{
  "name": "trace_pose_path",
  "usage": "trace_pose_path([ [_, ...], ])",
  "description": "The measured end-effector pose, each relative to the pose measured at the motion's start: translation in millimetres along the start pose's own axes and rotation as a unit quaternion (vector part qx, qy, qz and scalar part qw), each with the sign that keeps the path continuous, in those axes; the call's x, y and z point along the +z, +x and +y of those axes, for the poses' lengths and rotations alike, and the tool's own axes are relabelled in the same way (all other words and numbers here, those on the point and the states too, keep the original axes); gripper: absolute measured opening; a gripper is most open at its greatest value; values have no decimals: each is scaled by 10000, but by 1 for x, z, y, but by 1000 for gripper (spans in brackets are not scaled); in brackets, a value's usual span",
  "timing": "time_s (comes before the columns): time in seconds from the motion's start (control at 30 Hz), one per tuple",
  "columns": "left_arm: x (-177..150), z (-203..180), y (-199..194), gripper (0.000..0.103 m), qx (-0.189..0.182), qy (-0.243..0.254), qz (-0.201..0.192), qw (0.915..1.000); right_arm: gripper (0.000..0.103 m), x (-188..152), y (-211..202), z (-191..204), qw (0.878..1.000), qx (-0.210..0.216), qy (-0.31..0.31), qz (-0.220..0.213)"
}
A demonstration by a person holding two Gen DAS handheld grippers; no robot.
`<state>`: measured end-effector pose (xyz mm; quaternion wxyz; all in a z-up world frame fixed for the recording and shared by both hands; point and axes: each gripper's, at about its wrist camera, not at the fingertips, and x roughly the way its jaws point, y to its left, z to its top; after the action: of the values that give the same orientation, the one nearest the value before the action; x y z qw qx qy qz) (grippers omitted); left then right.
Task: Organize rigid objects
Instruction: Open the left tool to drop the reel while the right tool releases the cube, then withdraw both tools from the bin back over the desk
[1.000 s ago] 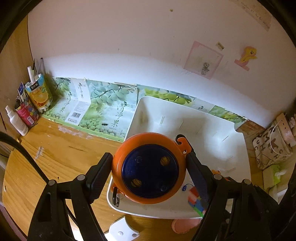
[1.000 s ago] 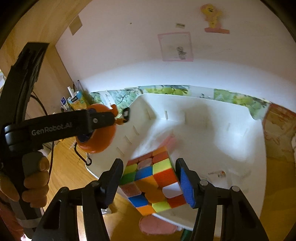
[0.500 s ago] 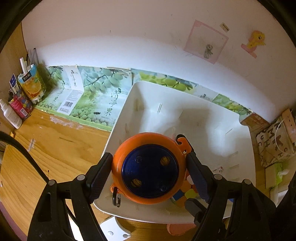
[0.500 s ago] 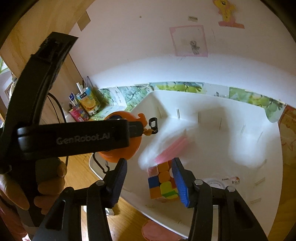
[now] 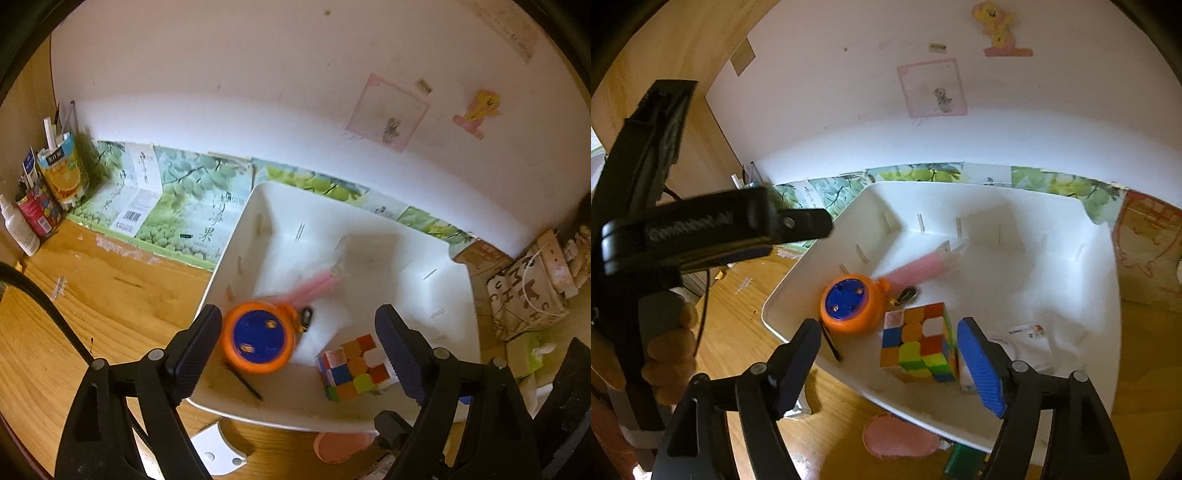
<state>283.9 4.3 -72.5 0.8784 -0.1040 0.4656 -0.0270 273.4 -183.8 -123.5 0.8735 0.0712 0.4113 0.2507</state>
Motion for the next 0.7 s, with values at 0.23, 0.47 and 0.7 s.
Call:
trace_pose_path([
  [0.23,-5,-1,-30,87,-75,191,-211,9996,80,-4,-31,3,9989,-365,-33,-292],
  [0.47,-25,2,-71,87,-136,470,-536,9974,81,-25,-74,19,9945,-725,76,-749],
  [0.7,-63,10,-107,87,-345,605,-648,9955,85,-56,-111,45,9886,-966,81,-1152],
])
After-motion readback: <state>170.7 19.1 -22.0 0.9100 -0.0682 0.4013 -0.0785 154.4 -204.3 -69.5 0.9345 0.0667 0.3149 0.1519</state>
